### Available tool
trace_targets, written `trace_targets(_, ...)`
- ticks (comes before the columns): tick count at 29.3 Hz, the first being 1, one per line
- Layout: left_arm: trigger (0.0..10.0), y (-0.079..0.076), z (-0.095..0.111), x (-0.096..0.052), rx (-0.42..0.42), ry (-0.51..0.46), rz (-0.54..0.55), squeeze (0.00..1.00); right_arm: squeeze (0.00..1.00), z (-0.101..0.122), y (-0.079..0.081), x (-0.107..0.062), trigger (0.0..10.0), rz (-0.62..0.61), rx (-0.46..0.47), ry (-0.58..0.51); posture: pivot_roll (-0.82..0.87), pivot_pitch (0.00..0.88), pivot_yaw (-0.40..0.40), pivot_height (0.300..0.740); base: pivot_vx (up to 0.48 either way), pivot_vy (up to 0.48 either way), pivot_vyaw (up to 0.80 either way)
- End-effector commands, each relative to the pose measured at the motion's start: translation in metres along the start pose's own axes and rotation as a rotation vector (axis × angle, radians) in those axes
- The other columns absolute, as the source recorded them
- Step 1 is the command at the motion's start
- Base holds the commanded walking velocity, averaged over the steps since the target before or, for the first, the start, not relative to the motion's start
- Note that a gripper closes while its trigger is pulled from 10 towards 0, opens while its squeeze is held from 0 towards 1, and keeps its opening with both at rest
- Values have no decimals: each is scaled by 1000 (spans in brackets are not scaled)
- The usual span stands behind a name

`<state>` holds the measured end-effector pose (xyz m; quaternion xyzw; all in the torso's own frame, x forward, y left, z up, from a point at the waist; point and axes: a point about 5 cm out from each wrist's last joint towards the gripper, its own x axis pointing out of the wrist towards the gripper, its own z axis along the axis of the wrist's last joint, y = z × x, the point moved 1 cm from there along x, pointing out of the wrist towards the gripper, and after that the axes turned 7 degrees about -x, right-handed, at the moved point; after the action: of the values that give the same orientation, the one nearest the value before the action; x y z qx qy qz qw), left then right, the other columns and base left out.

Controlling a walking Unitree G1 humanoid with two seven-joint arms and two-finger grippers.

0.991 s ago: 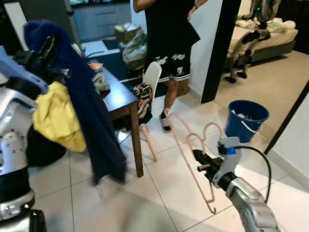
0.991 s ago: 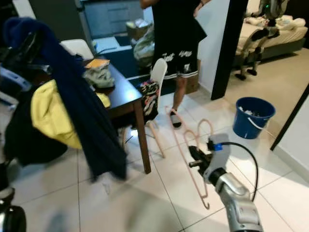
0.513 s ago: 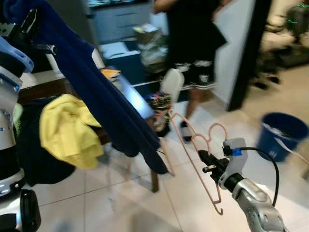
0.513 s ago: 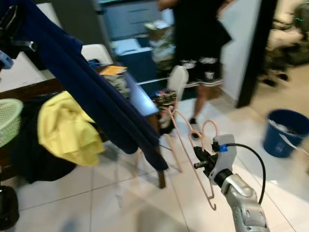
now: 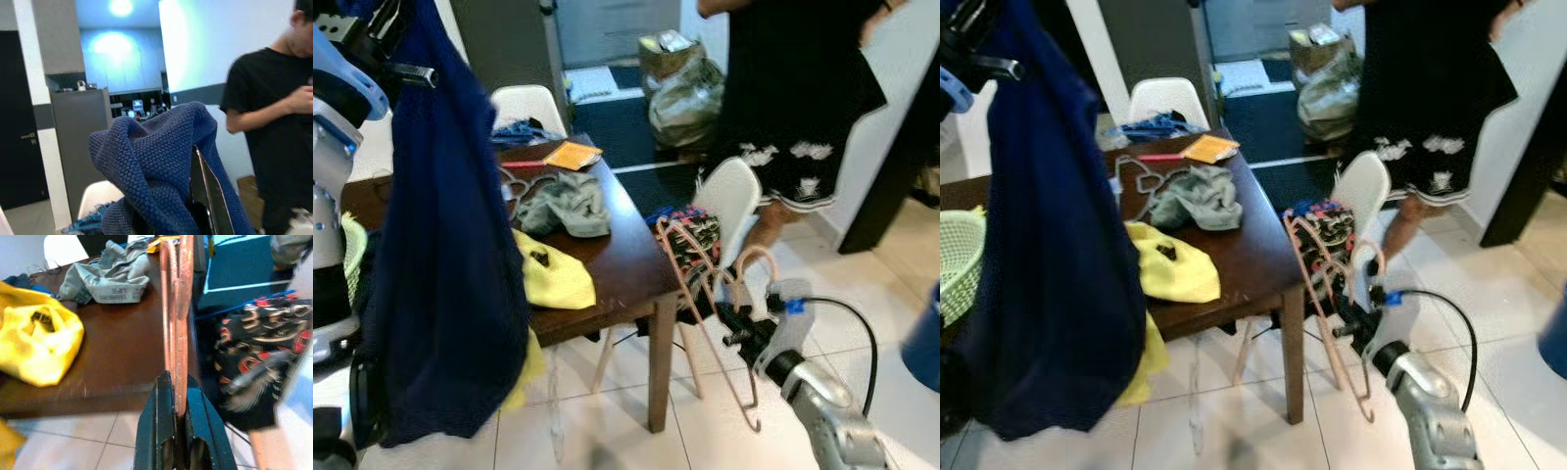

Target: Hang hanger

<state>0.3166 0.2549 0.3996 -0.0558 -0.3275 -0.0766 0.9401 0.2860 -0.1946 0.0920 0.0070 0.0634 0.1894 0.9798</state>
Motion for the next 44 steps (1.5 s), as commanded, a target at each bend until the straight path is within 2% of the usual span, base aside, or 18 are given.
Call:
trace_targets(1, 10000, 5, 2, 0, 18, 1, 10, 0, 0, -1, 4, 0, 10000, 15, 13, -1, -51, 0, 83, 731, 480, 0, 0)
trace_targets(10, 10000, 24, -30, -14, 11, 95, 101, 0, 0, -2, 4, -3, 10000, 13, 22, 2, -52, 0, 82, 731, 480, 0, 0)
trace_targets(11, 10000, 37, -51, -25, 14, 165, 179, 0, 0, -2, 4, -3, 10000, 12, 24, 4, -51, 0, 82, 731, 480, 0, 0)
trace_targets(12, 10000, 37, -51, -25, 14, 165, 179, 0, 0, -2, 4, -3, 10000, 12, 24, 4, -51, 0, 82, 731, 480, 0, 0)
trace_targets(15, 10000, 66, -136, -79, -29, 520, 396, 0, 0, -3, 4, -4, 10000, 13, 27, 8, -49, 0, 79, 731, 85, 0, 0)
trace_targets(19, 10000, 64, -155, -93, -59, 596, 403, 0, 0, -3, 4, -4, 10000, 13, 28, 8, -52, 0, 78, 731, 0, 0, 0)
trace_targets(20, 10000, 55, -168, -103, -123, 643, 375, 0, 0, -3, 4, -4, 10000, 13, 29, 9, -52, 0, 77, 731, 0, 0, 0)
trace_targets(22, 10000, 55, -168, -103, -123, 643, 375, 0, 0, -3, 4, -4, 10000, 13, 29, 9, -52, 0, 77, 731, 0, 0, 0)
trace_targets(23, 10000, 36, -178, -107, -175, 679, 284, 0, 0, -3, 3, -5, 10000, 13, 28, 11, -50, 0, 76, 731, 0, 0, 0)
trace_targets(24, 10000, 36, -178, -107, -175, 679, 284, 0, 0, -3, 3, -5, 10000, 13, 28, 11, -50, 0, 76, 731, 0, 0, 0)
trace_targets(25, 10000, 13, -185, -111, -209, 714, 157, 0, 0, -3, 3, -4, 10000, 13, 28, 13, -50, 0, 77, 731, 0, 0, 0)
trace_targets(27, 10000, 13, -185, -111, -209, 714, 157, 0, 0, -3, 3, -4, 10000, 13, 28, 13, -50, 0, 77, 731, 0, 0, 0)
trace_targets(30, 10000, -35, -194, -122, -189, 767, -121, 0, 0, -3, 2, -3, 10000, 13, 27, 14, -52, 0, 80, 731, 0, 0, 0)
trace_targets(33, 10000, -39, -194, -123, -176, 767, -144, 0, 0, -3, 2, -2, 10000, 13, 27, 14, -52, 0, 80, 731, 0, 0, 0)
trace_targets(34, 10000, -39, -196, -124, -165, 763, -140, 1000, 0, -3, 2, -2, 10000, 13, 27, 13, -53, 0, 82, 731, 0, 0, 0)
trace_targets(37, 10000, -37, -196, -125, -133, 765, -123, 1000, 0, -3, 3, -2, 10000, 12, 28, 12, -53, 0, 83, 731, 0, 0, 0)
trace_targets(38, 10000, -29, -196, -128, -41, 778, -66, 1000, 0, -2, 2, -2, 10000, 11, 30, 10, -50, 0, 84, 731, 0, 0, 0)
trace_targets(44, 10000, -19, -189, -128, 83, 785, -5, 1000, 0, -2, 2, -1, 10000, 12, 33, 9, -46, 0, 84, 731, 0, 0, 0)
